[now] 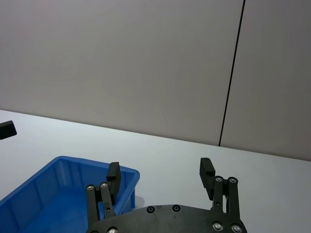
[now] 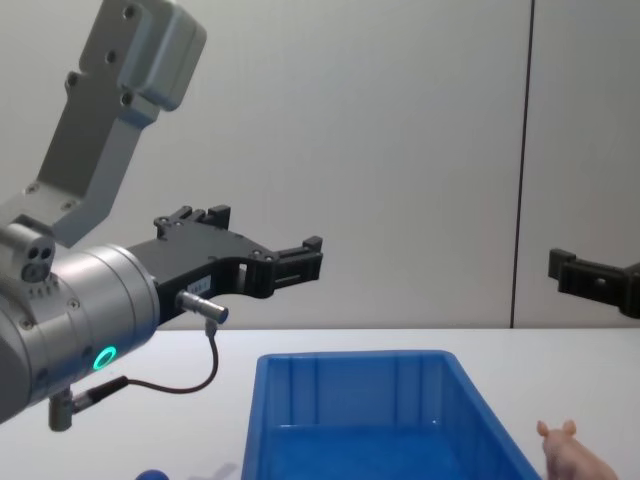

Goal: Pick up the two dolls from the table and place them into the box.

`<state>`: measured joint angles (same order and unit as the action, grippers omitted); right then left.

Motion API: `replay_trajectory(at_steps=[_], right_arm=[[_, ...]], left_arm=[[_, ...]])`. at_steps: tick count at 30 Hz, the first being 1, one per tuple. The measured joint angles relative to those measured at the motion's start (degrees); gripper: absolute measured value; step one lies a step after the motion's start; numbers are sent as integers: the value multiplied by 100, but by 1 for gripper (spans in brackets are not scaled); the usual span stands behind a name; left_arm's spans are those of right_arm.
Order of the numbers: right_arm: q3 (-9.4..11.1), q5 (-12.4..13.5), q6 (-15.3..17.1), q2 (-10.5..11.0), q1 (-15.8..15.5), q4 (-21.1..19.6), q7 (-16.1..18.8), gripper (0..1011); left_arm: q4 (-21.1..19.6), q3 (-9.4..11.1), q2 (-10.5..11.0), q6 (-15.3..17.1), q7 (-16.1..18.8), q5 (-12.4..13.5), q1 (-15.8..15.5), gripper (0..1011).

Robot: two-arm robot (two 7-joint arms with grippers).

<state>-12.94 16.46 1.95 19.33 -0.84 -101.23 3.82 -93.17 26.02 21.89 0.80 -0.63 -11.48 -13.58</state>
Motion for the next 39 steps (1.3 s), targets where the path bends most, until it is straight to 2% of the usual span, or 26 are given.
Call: replay_trajectory(at_steps=[39], right_arm=[[0, 0, 4, -4, -6, -11, -14, 1001]], left_arm=[[0, 0, 0, 0, 0, 0, 0, 1004]])
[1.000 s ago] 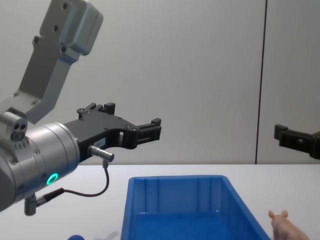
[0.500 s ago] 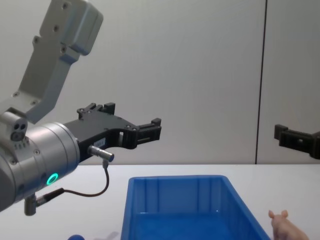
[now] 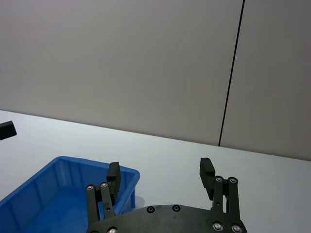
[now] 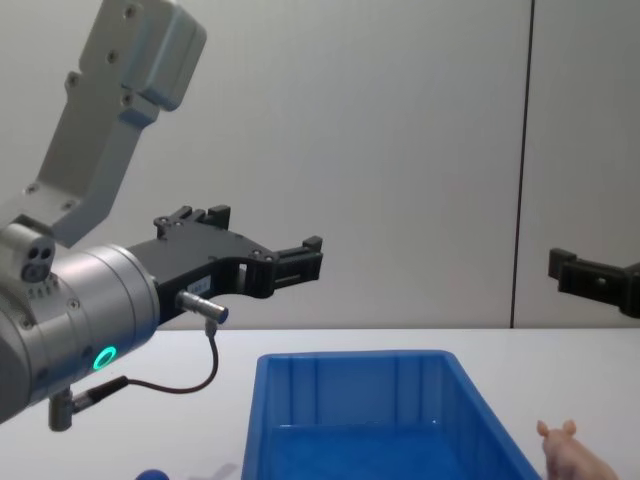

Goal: Pick up the two dolls from the table and place them into the box.

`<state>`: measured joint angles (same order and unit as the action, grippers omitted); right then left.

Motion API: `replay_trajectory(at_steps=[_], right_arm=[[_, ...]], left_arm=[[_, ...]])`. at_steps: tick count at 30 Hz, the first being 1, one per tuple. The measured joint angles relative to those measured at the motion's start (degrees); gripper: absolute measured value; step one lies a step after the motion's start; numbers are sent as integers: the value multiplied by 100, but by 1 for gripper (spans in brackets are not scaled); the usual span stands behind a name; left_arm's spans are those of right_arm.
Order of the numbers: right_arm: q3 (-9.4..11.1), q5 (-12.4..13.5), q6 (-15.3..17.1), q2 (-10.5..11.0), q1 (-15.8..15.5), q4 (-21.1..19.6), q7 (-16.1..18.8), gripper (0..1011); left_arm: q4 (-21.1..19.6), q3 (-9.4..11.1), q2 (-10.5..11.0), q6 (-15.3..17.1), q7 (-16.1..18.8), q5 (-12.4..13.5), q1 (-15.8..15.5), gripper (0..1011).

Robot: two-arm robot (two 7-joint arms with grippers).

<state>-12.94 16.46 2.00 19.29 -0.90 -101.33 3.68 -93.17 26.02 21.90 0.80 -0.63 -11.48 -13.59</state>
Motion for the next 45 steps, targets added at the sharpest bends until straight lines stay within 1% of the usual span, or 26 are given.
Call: replay_trajectory(at_steps=[6, 21, 30, 35, 45], right_arm=[[6, 6, 78, -14, -43, -69, -146, 1001], [65, 10, 552, 9, -339, -333, -829, 1001], [117, -41, 804, 57, -521, -371, -1144, 1001], [148, -53, 908, 73, -599, -283, -1248, 1001], [185, -65, 988, 57, -629, 24, -1276, 1001]], left_arm=[[0, 0, 0, 0, 0, 0, 0, 1003], [0, 0, 0, 0, 0, 0, 0, 1003], [0, 0, 0, 0, 0, 0, 0, 1004], [0, 0, 0, 0, 0, 0, 0, 1003], [0, 0, 0, 0, 0, 0, 0, 1003]])
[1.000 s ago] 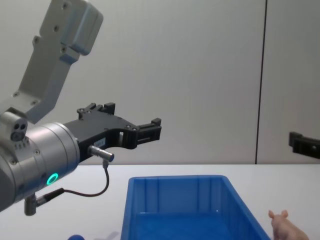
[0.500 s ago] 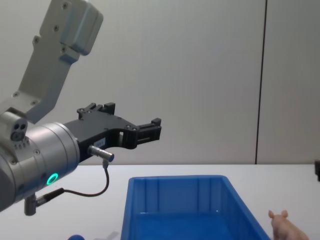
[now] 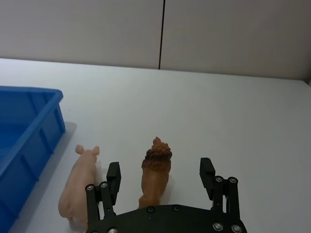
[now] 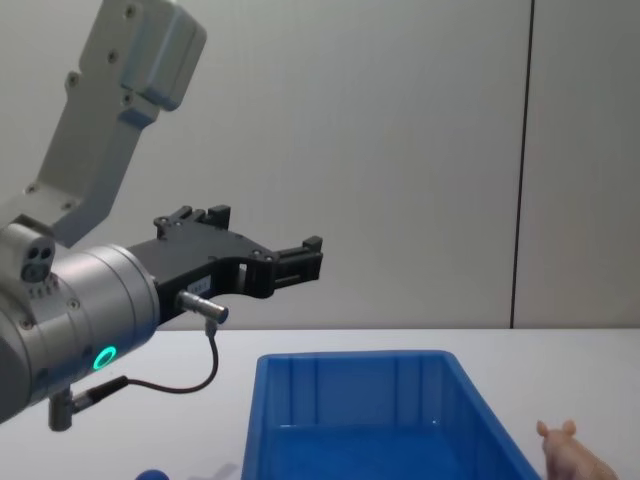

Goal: Pick up the two dolls from the table and place them into the box.

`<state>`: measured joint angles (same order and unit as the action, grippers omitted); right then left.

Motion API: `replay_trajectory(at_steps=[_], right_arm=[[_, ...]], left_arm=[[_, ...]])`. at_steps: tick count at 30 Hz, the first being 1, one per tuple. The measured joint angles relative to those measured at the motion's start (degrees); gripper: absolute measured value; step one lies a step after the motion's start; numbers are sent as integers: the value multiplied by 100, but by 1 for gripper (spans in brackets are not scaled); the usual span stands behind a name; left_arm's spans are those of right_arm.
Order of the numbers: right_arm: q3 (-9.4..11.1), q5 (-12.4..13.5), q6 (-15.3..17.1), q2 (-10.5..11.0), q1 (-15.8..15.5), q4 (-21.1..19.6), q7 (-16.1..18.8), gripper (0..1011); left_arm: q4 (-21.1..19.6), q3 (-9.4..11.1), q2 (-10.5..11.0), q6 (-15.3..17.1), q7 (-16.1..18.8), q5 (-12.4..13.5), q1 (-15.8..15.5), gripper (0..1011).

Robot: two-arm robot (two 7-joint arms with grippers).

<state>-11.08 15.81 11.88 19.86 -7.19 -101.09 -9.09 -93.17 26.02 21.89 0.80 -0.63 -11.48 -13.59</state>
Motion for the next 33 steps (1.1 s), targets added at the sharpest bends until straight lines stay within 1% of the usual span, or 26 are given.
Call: replay_trajectory(at_steps=[6, 9, 10, 12, 13, 17, 18, 19, 20, 21, 22, 23, 25, 28, 29, 33], right_arm=[[6, -21, 9, -50, 43, 288, 65, 1001], [6, -36, -2, -81, 79, 436, 120, 952], [5, -40, -7, -90, 88, 470, 133, 911], [3, -46, -20, -105, 107, 533, 160, 880], [-2, -51, -34, -126, 130, 610, 192, 830], [-11, -62, -57, -168, 178, 755, 256, 740], [-13, -67, -65, -182, 194, 803, 276, 684], [-14, -69, -68, -190, 204, 831, 286, 684], [-15, -72, -73, -195, 209, 851, 297, 623], [-15, -73, -76, -201, 216, 870, 303, 623], [-16, -77, -85, -212, 229, 906, 320, 560], [-16, -79, -89, -215, 233, 917, 327, 543], [-16, -86, -101, -225, 242, 945, 341, 459], [-16, -100, -131, -239, 255, 983, 364, 402], [-14, -113, -151, -243, 258, 991, 377, 340], [-9, -147, -210, -250, 261, 986, 405, 284]], left_arm=[[0, 0, 0, 0, 0, 0, 0, 1003], [0, 0, 0, 0, 0, 0, 0, 1003], [0, 0, 0, 0, 0, 0, 0, 1003], [0, 0, 0, 0, 0, 0, 0, 1003], [0, 0, 0, 0, 0, 0, 0, 1004], [0, 0, 0, 0, 0, 0, 0, 1004], [0, 0, 0, 0, 0, 0, 0, 1003], [0, 0, 0, 0, 1, 0, 0, 1003], [0, 0, 0, 0, 0, 0, 0, 1003], [0, 0, 0, 0, 0, 0, 0, 1003], [0, 0, 0, 0, 0, 0, 0, 1004], [0, 0, 0, 0, 0, 0, 0, 1004], [0, 0, 0, 0, 0, 0, 0, 1003], [0, 0, 0, 0, 0, 0, 0, 1003], [0, 0, 0, 0, 0, 0, 0, 1003], [0, 0, 0, 0, 0, 0, 0, 1004]])
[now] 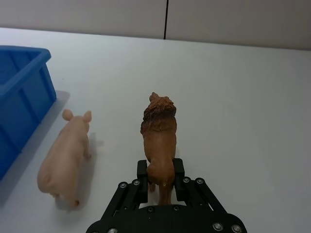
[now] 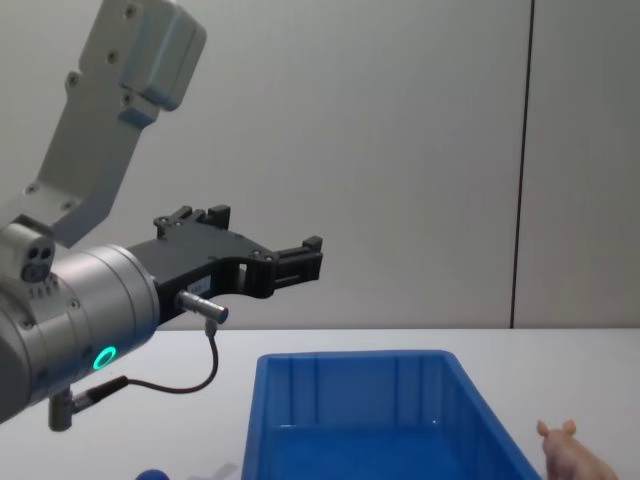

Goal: Pick up the two dolls from the table and place them into the box.

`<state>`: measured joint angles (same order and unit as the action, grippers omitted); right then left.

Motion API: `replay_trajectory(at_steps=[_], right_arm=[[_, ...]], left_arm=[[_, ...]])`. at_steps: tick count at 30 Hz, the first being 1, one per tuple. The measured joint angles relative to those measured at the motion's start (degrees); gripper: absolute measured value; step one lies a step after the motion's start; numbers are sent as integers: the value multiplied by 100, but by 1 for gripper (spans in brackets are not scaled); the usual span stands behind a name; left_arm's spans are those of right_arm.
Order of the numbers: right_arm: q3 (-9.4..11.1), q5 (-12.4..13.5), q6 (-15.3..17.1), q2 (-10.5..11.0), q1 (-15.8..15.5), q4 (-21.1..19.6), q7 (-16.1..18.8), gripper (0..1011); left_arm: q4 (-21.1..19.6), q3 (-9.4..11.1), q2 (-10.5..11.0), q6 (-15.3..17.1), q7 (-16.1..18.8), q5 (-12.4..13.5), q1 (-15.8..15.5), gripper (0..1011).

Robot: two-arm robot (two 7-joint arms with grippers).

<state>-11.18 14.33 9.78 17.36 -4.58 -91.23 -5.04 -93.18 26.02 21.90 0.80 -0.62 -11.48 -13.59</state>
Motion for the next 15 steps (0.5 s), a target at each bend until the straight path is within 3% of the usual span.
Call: replay_trajectory(at_steps=[15], right_arm=[[-10, -94, -261, -34, 42, -413, 395, 284]], left_arm=[[0, 0, 0, 0, 0, 0, 0, 1003]])
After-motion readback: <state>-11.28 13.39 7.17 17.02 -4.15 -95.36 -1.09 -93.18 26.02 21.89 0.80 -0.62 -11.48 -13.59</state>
